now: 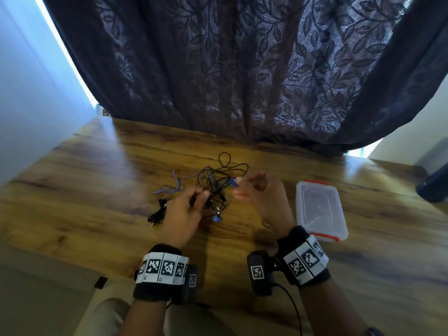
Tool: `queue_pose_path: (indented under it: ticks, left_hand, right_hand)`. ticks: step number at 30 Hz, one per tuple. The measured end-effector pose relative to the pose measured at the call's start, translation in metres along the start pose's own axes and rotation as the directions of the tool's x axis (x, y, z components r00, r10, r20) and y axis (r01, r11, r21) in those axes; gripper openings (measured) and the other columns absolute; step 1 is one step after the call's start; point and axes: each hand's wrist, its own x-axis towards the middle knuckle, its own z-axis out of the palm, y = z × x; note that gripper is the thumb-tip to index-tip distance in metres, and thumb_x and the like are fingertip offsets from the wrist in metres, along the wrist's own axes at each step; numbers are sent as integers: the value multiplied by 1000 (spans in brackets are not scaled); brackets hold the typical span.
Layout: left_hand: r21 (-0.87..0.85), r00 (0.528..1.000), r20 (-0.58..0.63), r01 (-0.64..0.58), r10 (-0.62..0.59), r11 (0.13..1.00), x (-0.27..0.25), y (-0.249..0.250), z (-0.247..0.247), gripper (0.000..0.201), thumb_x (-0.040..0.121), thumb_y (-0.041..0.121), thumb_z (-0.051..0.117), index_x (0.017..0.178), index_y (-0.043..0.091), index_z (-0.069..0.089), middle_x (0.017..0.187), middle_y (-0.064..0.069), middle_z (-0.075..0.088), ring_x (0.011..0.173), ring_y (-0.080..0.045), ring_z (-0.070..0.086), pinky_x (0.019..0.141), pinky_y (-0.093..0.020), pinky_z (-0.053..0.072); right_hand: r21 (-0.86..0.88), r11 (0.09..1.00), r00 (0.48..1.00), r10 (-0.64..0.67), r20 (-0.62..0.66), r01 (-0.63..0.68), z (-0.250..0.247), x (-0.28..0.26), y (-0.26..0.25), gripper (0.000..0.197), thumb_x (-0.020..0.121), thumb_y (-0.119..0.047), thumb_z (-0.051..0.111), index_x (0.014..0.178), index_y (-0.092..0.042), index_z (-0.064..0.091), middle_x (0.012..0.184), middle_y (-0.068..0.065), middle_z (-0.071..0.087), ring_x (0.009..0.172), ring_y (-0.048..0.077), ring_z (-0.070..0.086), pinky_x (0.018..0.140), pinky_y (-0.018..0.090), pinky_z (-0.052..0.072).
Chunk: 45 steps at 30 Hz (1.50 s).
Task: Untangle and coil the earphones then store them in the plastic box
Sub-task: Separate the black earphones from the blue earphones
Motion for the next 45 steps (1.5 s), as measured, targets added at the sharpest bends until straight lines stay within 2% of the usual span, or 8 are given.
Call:
queue_pose_path:
  ticks: [6, 10, 14, 19, 23, 31, 40, 45]
  left_hand:
    - [-212, 998, -29, 41, -48, 976, -1, 11, -6, 34, 104, 36, 47, 80, 14, 58, 56, -5, 62, 61, -19, 62, 74, -36, 49]
    - [-306, 999, -8, 41, -46, 951, 1, 10, -6, 51, 99, 47, 48, 79, 2, 57, 53, -6, 58, 56, -26, 58, 70, -47, 49]
    - [-358, 997, 8, 73, -75, 931, -1, 16, -4, 58, 99, 44, 49, 79, -10, 52, 47, -3, 49, 45, -18, 47, 52, -32, 39]
    - [-337, 990, 65, 141, -126, 931, -2, 15, -9, 46, 96, 57, 50, 85, 14, 63, 57, -1, 56, 52, -12, 50, 51, -32, 41]
    - [-285, 974, 86, 225, -209, 932, -3, 9, -20, 42, 85, 67, 58, 102, 29, 58, 90, -22, 68, 77, -26, 61, 79, -55, 54]
    - [-43, 947, 232, 238, -222, 970, -5, 8, -25, 47, 82, 47, 70, 118, 24, 50, 92, -4, 72, 84, -14, 69, 74, -29, 54]
    - [-32, 986, 89, 144, -140, 989, -11, 7, -44, 16, 92, 31, 66, 82, 19, 70, 66, 10, 65, 65, 0, 57, 63, -17, 38]
    - [-184, 999, -9, 43, -45, 982, -2, 30, -54, 7, 93, 22, 66, 89, 22, 71, 65, 18, 66, 56, 6, 57, 58, -20, 41]
  right_hand:
    - [-310, 950, 984, 78, 161, -24, 18, -6, 25, 64, 95, -53, 57, 149, -23, 39, 147, -3, 52, 128, 8, 54, 100, 23, 47]
    - [-334, 928, 985, -142, 95, 166, 39, -21, 20, 50, 90, -48, 68, 130, -24, 51, 125, -11, 57, 110, 0, 58, 78, 9, 45]
    - [-285, 935, 963, -151, 222, 212, 46, -19, 19, 46, 87, -29, 77, 127, -25, 54, 114, -8, 60, 107, 3, 59, 90, 19, 50]
    - [-239, 951, 938, -113, 329, 198, 32, -9, 16, 25, 92, -14, 70, 114, -24, 65, 101, -3, 69, 93, 9, 66, 84, 21, 53]
    - [-315, 917, 966, -203, 160, 245, 18, 2, 13, 8, 96, -17, 64, 100, -19, 70, 98, -11, 71, 91, -6, 63, 78, 4, 44]
    - [-97, 979, 950, -199, -242, 180, 15, 17, 17, 10, 99, -14, 60, 97, -24, 62, 85, -5, 66, 64, 0, 58, 60, 13, 49]
    - [-95, 967, 804, -249, -540, 236, -4, 28, 18, 9, 98, -9, 59, 99, -18, 60, 89, 9, 68, 74, 20, 62, 64, 28, 51]
    - [-162, 980, 947, -159, -279, 117, -14, 27, 9, 5, 98, -16, 63, 100, -19, 65, 85, -2, 69, 70, 3, 63, 61, 18, 50]
